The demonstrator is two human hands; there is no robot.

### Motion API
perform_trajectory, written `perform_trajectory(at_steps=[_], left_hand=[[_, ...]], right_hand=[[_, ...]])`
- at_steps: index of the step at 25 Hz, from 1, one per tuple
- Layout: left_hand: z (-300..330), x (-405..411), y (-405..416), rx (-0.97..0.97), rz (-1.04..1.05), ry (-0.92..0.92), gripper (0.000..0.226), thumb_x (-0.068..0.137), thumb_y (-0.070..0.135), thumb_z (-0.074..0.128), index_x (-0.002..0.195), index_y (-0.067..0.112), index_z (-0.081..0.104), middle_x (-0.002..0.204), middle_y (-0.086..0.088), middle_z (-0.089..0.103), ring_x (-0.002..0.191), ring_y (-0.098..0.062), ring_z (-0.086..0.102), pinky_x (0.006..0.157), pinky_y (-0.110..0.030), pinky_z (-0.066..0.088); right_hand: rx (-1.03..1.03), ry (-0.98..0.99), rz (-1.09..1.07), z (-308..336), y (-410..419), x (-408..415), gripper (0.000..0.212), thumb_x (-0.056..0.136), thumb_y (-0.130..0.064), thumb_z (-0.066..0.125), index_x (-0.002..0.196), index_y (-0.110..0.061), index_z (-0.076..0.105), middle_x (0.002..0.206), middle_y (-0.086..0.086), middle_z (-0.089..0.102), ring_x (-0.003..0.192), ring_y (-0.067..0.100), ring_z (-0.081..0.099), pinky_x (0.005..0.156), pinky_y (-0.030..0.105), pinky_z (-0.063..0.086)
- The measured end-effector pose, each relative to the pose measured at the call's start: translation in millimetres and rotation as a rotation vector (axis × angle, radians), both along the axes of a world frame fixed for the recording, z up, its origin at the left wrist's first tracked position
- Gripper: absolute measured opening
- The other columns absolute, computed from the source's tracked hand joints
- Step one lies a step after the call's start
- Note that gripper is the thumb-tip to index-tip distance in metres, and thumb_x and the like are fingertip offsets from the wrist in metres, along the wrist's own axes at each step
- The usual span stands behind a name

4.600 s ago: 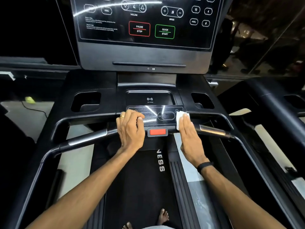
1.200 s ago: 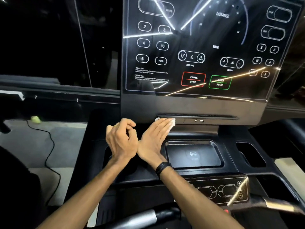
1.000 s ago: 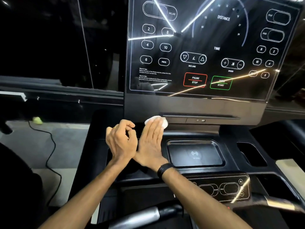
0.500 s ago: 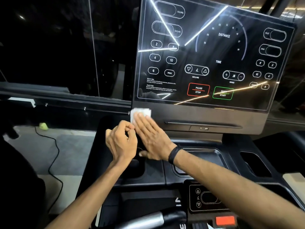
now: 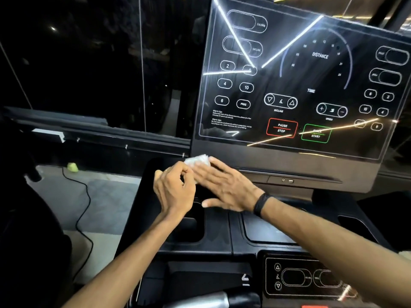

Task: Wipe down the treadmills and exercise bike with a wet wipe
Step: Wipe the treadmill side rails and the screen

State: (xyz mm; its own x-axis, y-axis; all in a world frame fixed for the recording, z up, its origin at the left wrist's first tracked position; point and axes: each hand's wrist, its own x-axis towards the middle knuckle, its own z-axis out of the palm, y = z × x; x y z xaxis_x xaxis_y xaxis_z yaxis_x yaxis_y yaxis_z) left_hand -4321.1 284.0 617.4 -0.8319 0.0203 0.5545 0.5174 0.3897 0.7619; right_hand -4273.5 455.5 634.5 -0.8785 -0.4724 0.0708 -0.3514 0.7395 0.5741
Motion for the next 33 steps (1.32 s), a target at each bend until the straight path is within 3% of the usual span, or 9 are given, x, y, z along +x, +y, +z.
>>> perform_trajectory(at_steps=[3, 8, 12, 14, 18, 21, 24, 29, 33], left_hand=[[0.6, 1.3, 7.5, 0.011, -0.032, -0.006, 0.023, 0.079, 0.017, 0.045, 0.064, 0.018, 0.062, 0.046, 0.017, 0.035, 0.048, 0.002, 0.035, 0.071, -0.032, 0.033], [-3.9, 6.2, 23.8, -0.006, -0.091, 0.032, 0.021, 0.080, 0.014, 0.049, 0.064, 0.018, 0.062, 0.048, 0.018, 0.035, 0.049, 0.003, 0.035, 0.072, -0.034, 0.036], [-4.5, 10.7, 43.0, -0.010, -0.132, 0.034, 0.020, 0.079, 0.010, 0.053, 0.064, 0.018, 0.062, 0.049, 0.019, 0.038, 0.049, 0.002, 0.035, 0.072, -0.036, 0.036], [-5.2, 17.2, 49.5, -0.010, -0.152, 0.052, 0.019, 0.078, 0.008, 0.053, 0.064, 0.018, 0.061, 0.049, 0.020, 0.037, 0.050, -0.003, 0.035, 0.071, -0.037, 0.036], [-7.9, 20.4, 56.0, 0.002, -0.151, 0.056, 0.019, 0.077, 0.007, 0.054, 0.063, 0.017, 0.061, 0.050, 0.022, 0.035, 0.052, -0.004, 0.035, 0.070, -0.036, 0.035], [-7.6, 21.9, 61.1, -0.004, -0.158, 0.053, 0.018, 0.078, 0.009, 0.054, 0.064, 0.017, 0.061, 0.052, 0.020, 0.037, 0.053, -0.006, 0.038, 0.069, -0.036, 0.034], [-8.1, 23.0, 62.4, -0.003, -0.158, 0.031, 0.017, 0.077, 0.010, 0.054, 0.064, 0.017, 0.062, 0.052, 0.022, 0.035, 0.053, -0.006, 0.038, 0.069, -0.035, 0.034], [-4.0, 26.1, 70.7, -0.019, -0.174, 0.037, 0.017, 0.077, 0.009, 0.054, 0.064, 0.017, 0.063, 0.053, 0.019, 0.038, 0.054, -0.012, 0.046, 0.070, -0.036, 0.034], [-0.1, 24.4, 77.8, -0.030, -0.191, 0.050, 0.017, 0.077, 0.010, 0.052, 0.066, 0.016, 0.062, 0.057, 0.011, 0.054, 0.056, -0.016, 0.050, 0.071, -0.037, 0.034]], right_hand=[[-0.222, 0.141, -0.167, 25.2, 5.3, 3.5, 0.081, 0.104, -0.061, 0.024, 0.159, -0.002, 0.012, 0.168, 0.014, 0.006, 0.156, 0.024, 0.001, 0.126, 0.050, 0.006], [-0.115, 0.030, -0.157, -8.0, 25.3, 44.2, 0.082, 0.104, -0.063, 0.023, 0.160, -0.003, 0.011, 0.168, 0.012, 0.004, 0.156, 0.023, -0.001, 0.125, 0.051, 0.008], [-0.303, 0.187, -0.326, 16.5, 34.8, 37.1, 0.076, 0.105, -0.056, 0.021, 0.157, -0.001, 0.023, 0.167, 0.014, 0.013, 0.155, 0.025, 0.010, 0.125, 0.051, 0.005], [-0.306, 0.161, -0.270, 2.4, 34.0, 46.3, 0.078, 0.105, -0.057, 0.022, 0.155, 0.002, 0.027, 0.165, 0.018, 0.020, 0.154, 0.029, 0.014, 0.126, 0.050, 0.003], [-0.326, 0.243, -0.263, 1.0, 40.5, 50.4, 0.076, 0.104, -0.057, 0.025, 0.148, 0.004, 0.038, 0.141, 0.017, 0.041, 0.139, 0.033, 0.035, 0.126, 0.049, 0.002], [-0.473, 0.341, -0.362, 15.8, 36.6, 32.9, 0.078, 0.104, -0.057, 0.022, 0.146, 0.007, 0.038, 0.133, 0.019, 0.045, 0.126, 0.036, 0.040, 0.122, 0.050, 0.017], [-0.477, 0.173, -0.213, -4.1, 25.7, 49.1, 0.075, 0.104, -0.057, 0.029, 0.144, 0.006, 0.042, 0.128, 0.017, 0.048, 0.107, 0.031, 0.046, 0.101, 0.044, 0.039], [-0.635, 0.239, -0.309, 22.6, 39.0, 38.8, 0.054, 0.105, -0.044, 0.035, 0.133, -0.001, 0.051, 0.123, 0.011, 0.050, 0.103, 0.026, 0.047, 0.093, 0.037, 0.043], [-0.671, 0.204, -0.255, 1.5, 45.5, 58.2, 0.044, 0.105, -0.041, 0.039, 0.120, -0.004, 0.059, 0.113, 0.008, 0.055, 0.100, 0.026, 0.051, 0.090, 0.040, 0.045]])
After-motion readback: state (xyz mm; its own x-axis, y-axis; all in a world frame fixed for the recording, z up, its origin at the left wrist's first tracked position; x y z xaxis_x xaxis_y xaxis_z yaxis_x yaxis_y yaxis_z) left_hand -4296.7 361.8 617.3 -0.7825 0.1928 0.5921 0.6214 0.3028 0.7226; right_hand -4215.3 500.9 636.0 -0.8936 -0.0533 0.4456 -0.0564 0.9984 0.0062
